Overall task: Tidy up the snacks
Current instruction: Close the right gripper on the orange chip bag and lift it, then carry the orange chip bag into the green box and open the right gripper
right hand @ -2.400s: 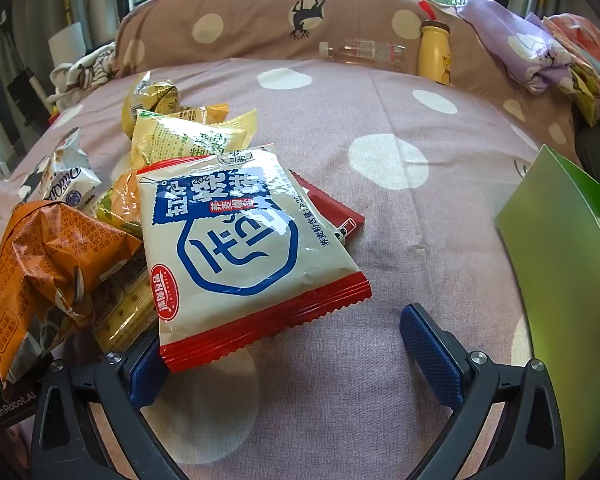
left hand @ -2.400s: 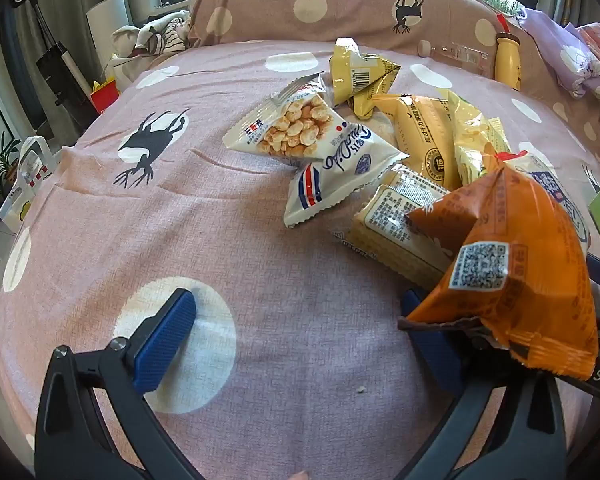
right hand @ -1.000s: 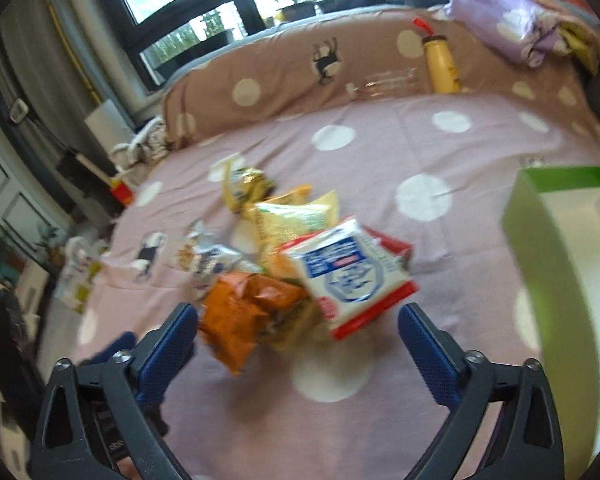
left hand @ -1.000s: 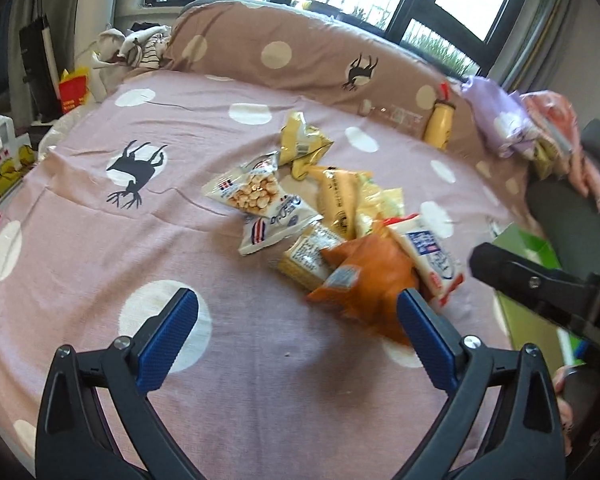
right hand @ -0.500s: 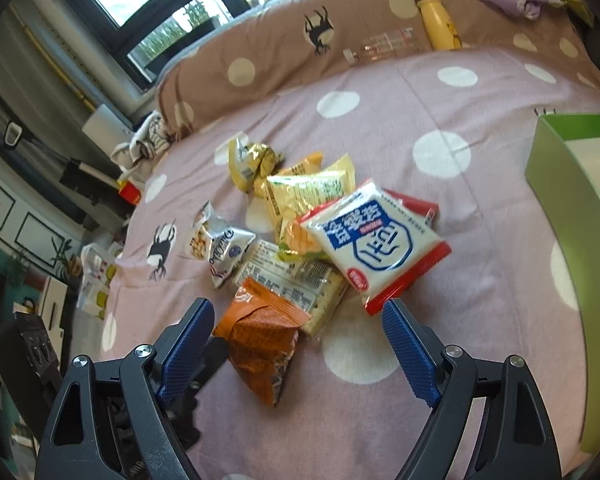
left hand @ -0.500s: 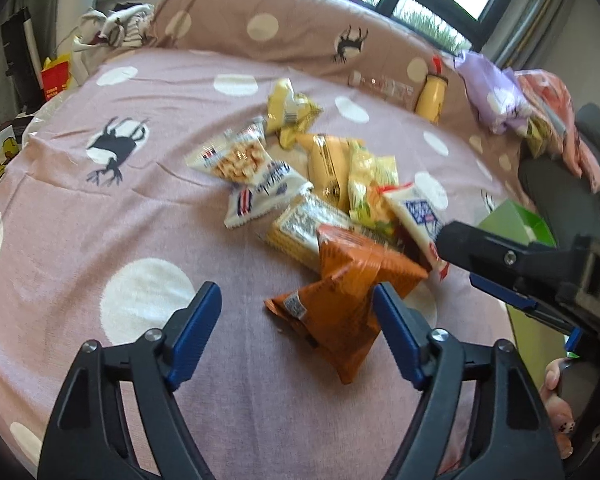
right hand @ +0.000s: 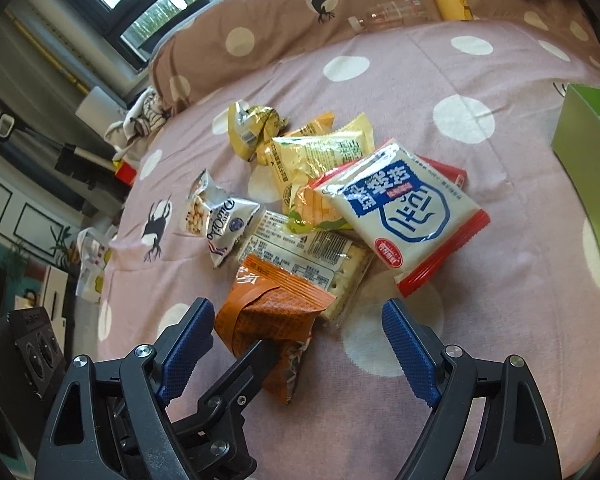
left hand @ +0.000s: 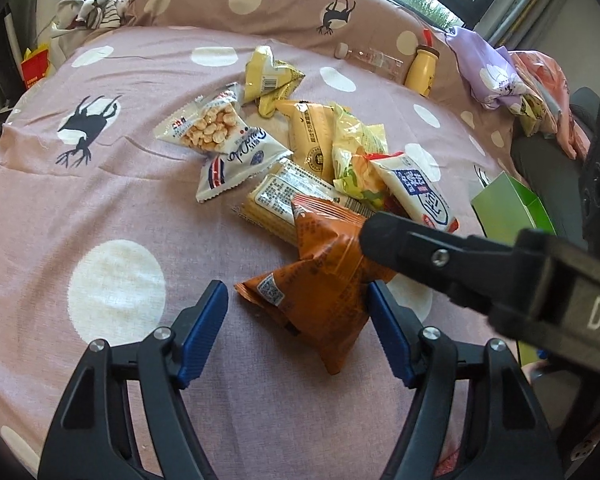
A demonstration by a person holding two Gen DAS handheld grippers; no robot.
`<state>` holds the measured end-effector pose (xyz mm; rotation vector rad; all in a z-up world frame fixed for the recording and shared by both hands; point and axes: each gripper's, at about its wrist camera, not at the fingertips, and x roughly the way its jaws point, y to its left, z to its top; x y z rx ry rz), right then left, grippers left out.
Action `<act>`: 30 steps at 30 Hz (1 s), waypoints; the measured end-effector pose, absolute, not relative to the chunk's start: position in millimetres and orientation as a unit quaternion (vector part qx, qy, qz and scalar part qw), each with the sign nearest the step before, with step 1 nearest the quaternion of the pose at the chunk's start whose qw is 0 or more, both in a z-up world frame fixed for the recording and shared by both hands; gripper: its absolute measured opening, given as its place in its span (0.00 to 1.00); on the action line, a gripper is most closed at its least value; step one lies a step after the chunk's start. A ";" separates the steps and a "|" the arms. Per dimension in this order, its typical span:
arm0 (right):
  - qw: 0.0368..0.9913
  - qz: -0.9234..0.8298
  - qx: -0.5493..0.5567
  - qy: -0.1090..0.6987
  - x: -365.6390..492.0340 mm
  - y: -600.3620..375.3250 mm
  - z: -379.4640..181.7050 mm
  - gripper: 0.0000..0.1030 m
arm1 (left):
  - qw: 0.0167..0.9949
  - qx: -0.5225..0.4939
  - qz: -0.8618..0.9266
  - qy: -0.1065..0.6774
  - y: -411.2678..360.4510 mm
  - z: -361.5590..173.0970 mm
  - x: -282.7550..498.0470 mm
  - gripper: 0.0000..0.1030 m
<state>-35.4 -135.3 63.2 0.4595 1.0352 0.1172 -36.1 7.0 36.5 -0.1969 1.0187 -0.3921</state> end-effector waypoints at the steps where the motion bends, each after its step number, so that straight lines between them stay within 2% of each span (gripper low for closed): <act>1: 0.840 0.056 0.220 0.493 -34.4 -135.3 60.6 0.85 | 0.849 -0.093 -0.189 0.485 5.7 35.6 -35.9 0.70; 10: 0.827 0.069 0.236 0.505 -26.6 -131.4 44.4 0.84 | 0.836 -0.097 -0.199 0.501 1.8 28.1 -33.7 0.68; 11: 0.824 0.078 0.241 0.507 -26.4 -130.4 42.3 0.82 | 0.836 -0.095 -0.200 0.503 1.2 27.6 -33.6 0.64; 15: 0.811 0.115 0.264 0.509 -26.1 -124.9 35.1 0.74 | 0.831 -0.086 -0.202 0.511 -3.5 25.1 -35.9 0.58; 16: 0.812 0.121 0.268 0.505 -27.0 -125.4 35.4 0.70 | 0.832 -0.084 -0.203 0.509 -3.6 25.5 -36.4 0.56; 17: 0.806 0.137 0.284 0.500 -27.9 -126.8 35.2 0.61 | 0.833 -0.084 -0.203 0.508 -3.9 26.2 -36.8 0.54; 23: 0.812 0.141 0.278 0.494 -30.7 -124.1 38.5 0.59 | 0.839 -0.085 -0.201 0.499 -3.8 31.0 -38.8 0.47; 25: 0.814 0.144 0.263 0.497 -32.2 -118.7 42.5 0.53 | 0.858 -0.076 -0.193 0.471 -3.0 44.0 -42.9 0.46; 30: 0.831 0.151 0.256 0.470 -38.3 -118.5 66.1 0.53 | 0.883 -0.051 -0.199 0.421 -8.7 68.4 -50.5 0.41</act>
